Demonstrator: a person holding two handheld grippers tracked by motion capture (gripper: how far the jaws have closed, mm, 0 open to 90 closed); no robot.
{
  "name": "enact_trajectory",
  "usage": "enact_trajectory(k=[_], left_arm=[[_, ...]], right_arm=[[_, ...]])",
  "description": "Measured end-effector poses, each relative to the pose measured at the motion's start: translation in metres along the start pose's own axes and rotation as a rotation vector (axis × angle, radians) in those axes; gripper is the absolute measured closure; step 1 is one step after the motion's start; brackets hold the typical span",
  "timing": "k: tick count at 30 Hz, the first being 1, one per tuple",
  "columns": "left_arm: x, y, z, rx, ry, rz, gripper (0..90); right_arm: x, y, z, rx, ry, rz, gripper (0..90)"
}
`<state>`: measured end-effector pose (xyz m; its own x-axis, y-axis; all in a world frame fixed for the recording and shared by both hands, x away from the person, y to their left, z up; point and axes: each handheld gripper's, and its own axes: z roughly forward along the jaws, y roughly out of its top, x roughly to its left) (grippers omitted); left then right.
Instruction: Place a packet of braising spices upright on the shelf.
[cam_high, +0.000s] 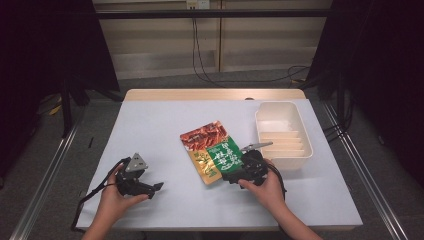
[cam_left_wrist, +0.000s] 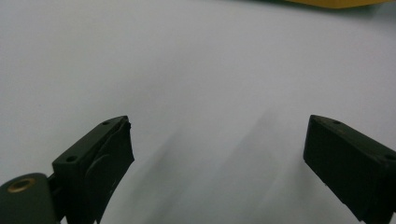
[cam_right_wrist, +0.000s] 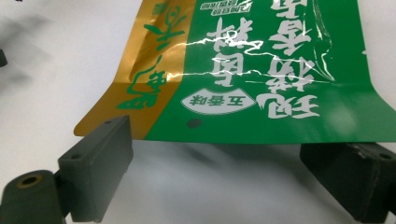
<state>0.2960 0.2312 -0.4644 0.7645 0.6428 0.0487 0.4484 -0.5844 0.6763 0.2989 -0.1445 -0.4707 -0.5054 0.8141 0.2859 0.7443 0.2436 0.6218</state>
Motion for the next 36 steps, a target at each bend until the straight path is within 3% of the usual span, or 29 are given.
enact_trajectory(k=[7, 11, 18, 23, 26, 27, 36], left_arm=[[0.0003, -0.0005, 0.0011, -0.005, 0.001, 0.006, 8.1], [0.0001, -0.0004, 0.0007, 0.016, -0.002, 0.016, 8.1], [-0.0002, 0.0001, 0.0003, 0.028, 0.005, 0.022, 8.1], [-0.0016, -0.0007, 0.0015, 0.0, 0.007, 0.013, 8.1], [-0.0019, -0.0007, 0.0019, 0.01, 0.005, 0.019, 8.1], [-0.0008, -0.0007, 0.0015, 0.021, 0.007, 0.043, 8.1], [-0.0012, -0.0003, 0.0012, 0.031, 0.009, 0.049, 8.1]], right_arm=[[-0.0006, 0.0045, 0.0015, 0.011, -0.004, 0.028, 11.5], [-0.0008, 0.0076, 0.0023, 0.017, 0.003, 0.05, 11.4], [0.0003, 0.0077, -0.0014, 0.009, 0.01, 0.047, 11.9], [0.0015, 0.0076, -0.0025, 0.01, 0.015, 0.055, 11.8], [0.0014, 0.0079, -0.0021, 0.008, 0.021, 0.06, 11.7], [0.0014, 0.008, -0.002, 0.007, 0.023, 0.062, 11.6], [0.003, 0.0099, 0.0025, 0.02, 0.027, 0.074, 11.5]])
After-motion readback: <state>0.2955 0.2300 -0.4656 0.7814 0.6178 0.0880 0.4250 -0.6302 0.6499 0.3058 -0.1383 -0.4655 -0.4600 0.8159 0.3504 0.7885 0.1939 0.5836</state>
